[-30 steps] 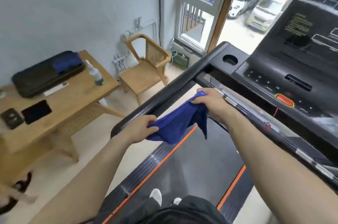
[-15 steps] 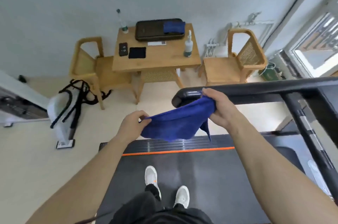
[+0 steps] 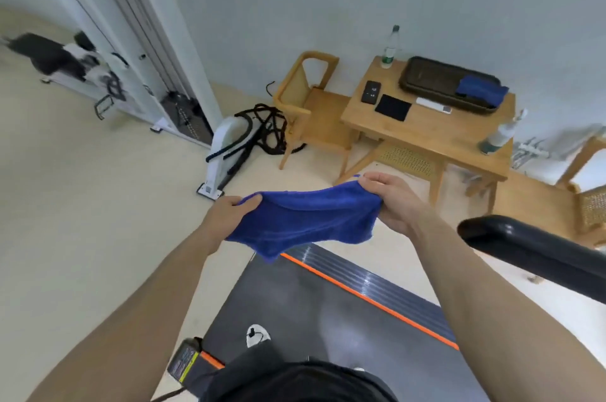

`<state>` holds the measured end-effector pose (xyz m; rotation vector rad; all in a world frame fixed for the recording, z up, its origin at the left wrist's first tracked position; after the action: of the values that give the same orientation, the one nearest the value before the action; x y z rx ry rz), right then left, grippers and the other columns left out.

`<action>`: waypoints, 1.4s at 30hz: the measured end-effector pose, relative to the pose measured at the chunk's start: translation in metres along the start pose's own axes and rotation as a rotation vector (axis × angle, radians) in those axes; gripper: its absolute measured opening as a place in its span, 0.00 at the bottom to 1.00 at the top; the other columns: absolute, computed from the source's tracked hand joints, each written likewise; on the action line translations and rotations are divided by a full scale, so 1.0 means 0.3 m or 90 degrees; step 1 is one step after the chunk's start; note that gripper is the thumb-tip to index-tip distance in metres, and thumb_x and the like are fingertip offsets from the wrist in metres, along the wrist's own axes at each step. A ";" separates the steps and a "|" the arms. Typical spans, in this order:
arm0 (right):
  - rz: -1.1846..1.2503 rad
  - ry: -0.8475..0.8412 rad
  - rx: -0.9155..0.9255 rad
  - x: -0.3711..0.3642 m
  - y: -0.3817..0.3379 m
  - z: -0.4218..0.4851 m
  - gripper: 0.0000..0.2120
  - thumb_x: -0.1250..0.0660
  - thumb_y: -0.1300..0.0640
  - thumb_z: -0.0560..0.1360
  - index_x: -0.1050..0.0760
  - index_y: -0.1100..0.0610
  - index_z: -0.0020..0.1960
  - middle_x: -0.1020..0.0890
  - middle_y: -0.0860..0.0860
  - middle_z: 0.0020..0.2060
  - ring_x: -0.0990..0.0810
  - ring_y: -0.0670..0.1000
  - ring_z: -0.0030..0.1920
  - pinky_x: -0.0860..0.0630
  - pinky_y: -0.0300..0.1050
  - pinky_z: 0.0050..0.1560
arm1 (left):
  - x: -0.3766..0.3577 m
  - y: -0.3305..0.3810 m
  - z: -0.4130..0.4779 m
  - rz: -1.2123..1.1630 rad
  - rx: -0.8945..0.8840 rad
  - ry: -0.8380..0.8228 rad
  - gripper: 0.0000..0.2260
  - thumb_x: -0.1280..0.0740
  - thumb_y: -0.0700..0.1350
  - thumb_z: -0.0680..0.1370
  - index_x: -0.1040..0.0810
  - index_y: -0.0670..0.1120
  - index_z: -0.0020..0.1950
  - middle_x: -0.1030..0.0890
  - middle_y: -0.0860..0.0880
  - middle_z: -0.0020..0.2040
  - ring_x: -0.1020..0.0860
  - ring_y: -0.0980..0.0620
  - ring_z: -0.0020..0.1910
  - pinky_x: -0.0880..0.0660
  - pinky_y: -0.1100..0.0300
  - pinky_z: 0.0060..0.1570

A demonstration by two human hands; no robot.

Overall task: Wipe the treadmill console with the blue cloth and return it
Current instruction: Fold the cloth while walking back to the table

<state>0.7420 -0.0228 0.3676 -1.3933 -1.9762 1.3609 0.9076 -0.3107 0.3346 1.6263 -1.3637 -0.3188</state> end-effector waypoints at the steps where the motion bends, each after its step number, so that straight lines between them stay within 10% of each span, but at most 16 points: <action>1: -0.011 0.006 0.002 -0.076 0.002 0.043 0.04 0.29 0.59 0.77 0.21 0.60 0.49 0.17 0.58 0.45 0.21 0.54 0.44 0.25 0.45 0.43 | 0.066 -0.033 0.012 -0.021 0.034 -0.004 0.20 0.27 0.59 0.74 0.23 0.41 0.40 0.24 0.44 0.38 0.26 0.46 0.38 0.33 0.54 0.41; 6: -0.045 0.008 0.004 -0.456 0.005 0.218 0.09 0.28 0.62 0.76 0.19 0.56 0.56 0.17 0.53 0.46 0.21 0.53 0.47 0.22 0.54 0.57 | 0.365 -0.129 0.055 -0.252 0.138 -0.014 0.08 0.33 0.45 0.73 0.20 0.42 0.48 0.19 0.44 0.45 0.23 0.46 0.41 0.29 0.56 0.40; 13: -0.057 -0.110 0.000 -0.980 0.029 0.388 0.11 0.29 0.69 0.75 0.21 0.59 0.55 0.16 0.53 0.42 0.17 0.51 0.44 0.21 0.48 0.50 | 0.562 -0.078 0.151 -0.400 0.061 -0.118 0.05 0.37 0.35 0.75 0.25 0.40 0.49 0.30 0.43 0.44 0.33 0.46 0.43 0.33 0.56 0.46; 18: -0.155 -0.176 0.059 -1.250 0.020 0.501 0.12 0.27 0.69 0.73 0.20 0.57 0.53 0.16 0.51 0.40 0.17 0.50 0.41 0.21 0.45 0.48 | 0.657 -0.071 0.305 -0.467 0.071 -0.044 0.12 0.35 0.33 0.80 0.20 0.39 0.63 0.18 0.43 0.51 0.20 0.49 0.46 0.21 0.63 0.45; 32: -0.484 -0.179 0.248 -1.618 -0.114 1.009 0.25 0.27 0.63 0.71 0.25 0.47 0.65 0.13 0.40 0.43 0.16 0.46 0.43 0.19 0.52 0.52 | 0.988 0.023 0.827 -0.532 0.146 0.103 0.11 0.37 0.29 0.78 0.20 0.32 0.59 0.16 0.34 0.54 0.15 0.40 0.49 0.17 0.58 0.46; 37: -0.819 -0.199 0.457 -1.710 -0.120 1.088 0.34 0.38 0.52 0.77 0.45 0.49 0.80 0.14 0.50 0.48 0.17 0.56 0.45 0.21 0.51 0.44 | 1.026 0.075 1.005 -0.468 0.180 0.074 0.09 0.29 0.42 0.76 0.16 0.38 0.53 0.13 0.40 0.49 0.14 0.46 0.45 0.18 0.57 0.47; 42: -0.746 -0.212 0.365 -1.744 -0.036 1.285 0.39 0.41 0.58 0.77 0.59 0.53 0.82 0.19 0.55 0.60 0.20 0.59 0.53 0.24 0.53 0.50 | 1.053 0.048 1.265 -0.423 0.160 0.027 0.12 0.26 0.46 0.76 0.16 0.38 0.54 0.15 0.44 0.42 0.17 0.49 0.39 0.18 0.58 0.44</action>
<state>0.6877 -0.6682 0.3117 0.2921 -1.7869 1.3484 0.7387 -0.7696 0.2657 2.2635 -0.8160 -0.5088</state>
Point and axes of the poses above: each hand's wrist, its own z-axis towards the middle knuckle, its own x-axis out of the back of the hand, y = z × x, the point moved 10 cm from there along z, towards the middle knuckle
